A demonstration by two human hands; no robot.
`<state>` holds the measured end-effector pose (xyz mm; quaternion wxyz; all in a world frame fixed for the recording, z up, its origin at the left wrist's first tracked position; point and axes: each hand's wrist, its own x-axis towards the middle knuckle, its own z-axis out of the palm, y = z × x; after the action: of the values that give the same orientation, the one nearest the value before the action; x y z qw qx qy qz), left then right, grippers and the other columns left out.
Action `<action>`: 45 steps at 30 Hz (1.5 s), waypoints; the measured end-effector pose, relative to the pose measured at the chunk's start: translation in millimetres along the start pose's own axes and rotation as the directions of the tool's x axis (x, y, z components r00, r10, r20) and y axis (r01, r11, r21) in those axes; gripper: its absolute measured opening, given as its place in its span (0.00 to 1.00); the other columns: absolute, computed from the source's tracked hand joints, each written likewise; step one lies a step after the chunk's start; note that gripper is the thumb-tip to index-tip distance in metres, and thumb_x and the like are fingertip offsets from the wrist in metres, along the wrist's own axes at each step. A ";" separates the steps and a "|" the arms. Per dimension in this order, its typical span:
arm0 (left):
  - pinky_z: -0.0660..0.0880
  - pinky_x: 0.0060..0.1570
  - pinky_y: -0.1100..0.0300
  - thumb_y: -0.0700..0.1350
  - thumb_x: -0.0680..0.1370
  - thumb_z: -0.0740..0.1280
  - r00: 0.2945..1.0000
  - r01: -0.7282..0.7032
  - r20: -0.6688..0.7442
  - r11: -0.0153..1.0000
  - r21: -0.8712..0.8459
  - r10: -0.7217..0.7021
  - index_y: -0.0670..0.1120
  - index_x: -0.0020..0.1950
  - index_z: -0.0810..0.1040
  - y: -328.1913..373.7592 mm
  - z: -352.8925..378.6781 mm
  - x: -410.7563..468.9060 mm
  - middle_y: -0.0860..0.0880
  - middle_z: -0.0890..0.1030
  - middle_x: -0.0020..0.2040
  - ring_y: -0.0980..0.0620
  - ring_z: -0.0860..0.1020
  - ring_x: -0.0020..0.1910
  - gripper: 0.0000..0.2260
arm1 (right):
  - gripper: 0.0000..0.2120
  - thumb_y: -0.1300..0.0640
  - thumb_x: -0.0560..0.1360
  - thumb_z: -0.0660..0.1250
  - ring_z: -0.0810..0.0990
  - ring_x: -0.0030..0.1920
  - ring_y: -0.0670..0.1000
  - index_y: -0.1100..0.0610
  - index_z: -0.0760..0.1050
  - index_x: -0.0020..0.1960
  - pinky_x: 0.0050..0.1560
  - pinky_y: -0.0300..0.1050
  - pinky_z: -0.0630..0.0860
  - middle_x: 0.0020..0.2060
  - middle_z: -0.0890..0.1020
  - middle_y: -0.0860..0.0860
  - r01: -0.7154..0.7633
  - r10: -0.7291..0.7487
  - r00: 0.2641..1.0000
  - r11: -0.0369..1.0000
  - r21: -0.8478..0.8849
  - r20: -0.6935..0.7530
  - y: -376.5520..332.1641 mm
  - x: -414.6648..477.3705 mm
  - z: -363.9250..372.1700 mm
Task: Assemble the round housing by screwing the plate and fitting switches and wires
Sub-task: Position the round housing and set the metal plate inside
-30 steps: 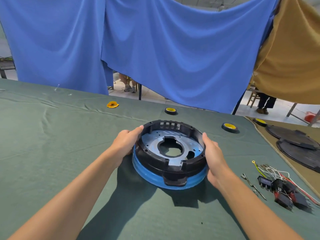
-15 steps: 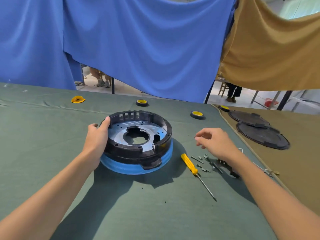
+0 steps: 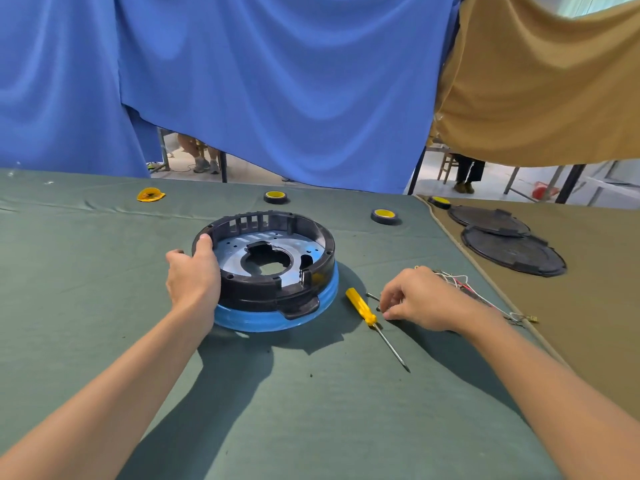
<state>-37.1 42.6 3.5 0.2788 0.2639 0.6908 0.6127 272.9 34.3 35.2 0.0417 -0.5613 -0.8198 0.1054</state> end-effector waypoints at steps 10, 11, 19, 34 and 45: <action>0.64 0.52 0.54 0.57 0.82 0.55 0.997 -0.049 -0.055 0.999 -0.020 0.048 0.41 0.70 0.67 -0.1 -2.0 -23.2 0.40 0.75 0.64 0.43 0.71 0.56 0.23 | 0.05 0.58 0.76 0.65 0.79 0.47 0.54 0.50 0.78 0.45 0.49 0.50 0.77 0.46 0.80 0.53 0.043 -0.035 0.999 0.956 -0.290 0.035 -10.6 -3.1 5.2; 0.63 0.52 0.54 0.56 0.82 0.55 0.998 -0.045 -0.049 0.999 -0.024 0.044 0.41 0.69 0.68 -0.7 -3.1 -23.6 0.41 0.75 0.63 0.45 0.70 0.54 0.23 | 0.05 0.58 0.77 0.64 0.79 0.48 0.55 0.49 0.76 0.45 0.48 0.49 0.77 0.47 0.80 0.53 0.047 -0.037 0.999 0.943 -0.330 0.038 -12.4 -3.3 4.8; 0.64 0.51 0.55 0.55 0.83 0.56 1.000 -0.023 -0.018 0.999 -0.031 0.022 0.47 0.58 0.71 -5.7 -16.5 -19.0 0.48 0.74 0.53 0.46 0.71 0.52 0.13 | 0.05 0.58 0.75 0.71 0.79 0.40 0.40 0.50 0.80 0.42 0.39 0.28 0.72 0.37 0.83 0.42 0.309 -0.229 0.937 0.895 0.321 -0.266 -87.5 -3.9 -28.8; 0.69 0.52 0.56 0.50 0.82 0.60 0.995 -0.083 0.053 0.996 -0.019 0.083 0.45 0.59 0.76 -10.0 -33.5 -13.9 0.48 0.78 0.53 0.48 0.75 0.54 0.12 | 0.02 0.59 0.73 0.73 0.81 0.42 0.43 0.54 0.84 0.45 0.46 0.36 0.76 0.36 0.82 0.43 0.458 -0.383 0.874 0.855 0.243 -0.300 -172.8 59.7 1.2; 0.67 0.50 0.56 0.49 0.83 0.59 0.993 -0.080 0.082 0.996 -0.039 0.083 0.49 0.54 0.72 -9.7 -36.8 -15.5 0.51 0.76 0.48 0.50 0.75 0.51 0.06 | 0.05 0.63 0.72 0.73 0.80 0.38 0.39 0.55 0.86 0.43 0.44 0.30 0.75 0.34 0.83 0.42 0.458 -0.397 0.879 0.857 0.235 -0.263 -176.3 61.9 -4.4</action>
<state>-52.5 4.8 -1.7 0.2865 0.3123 0.6562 0.6243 90.3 31.1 75.1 0.2303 -0.3598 -0.8909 0.1543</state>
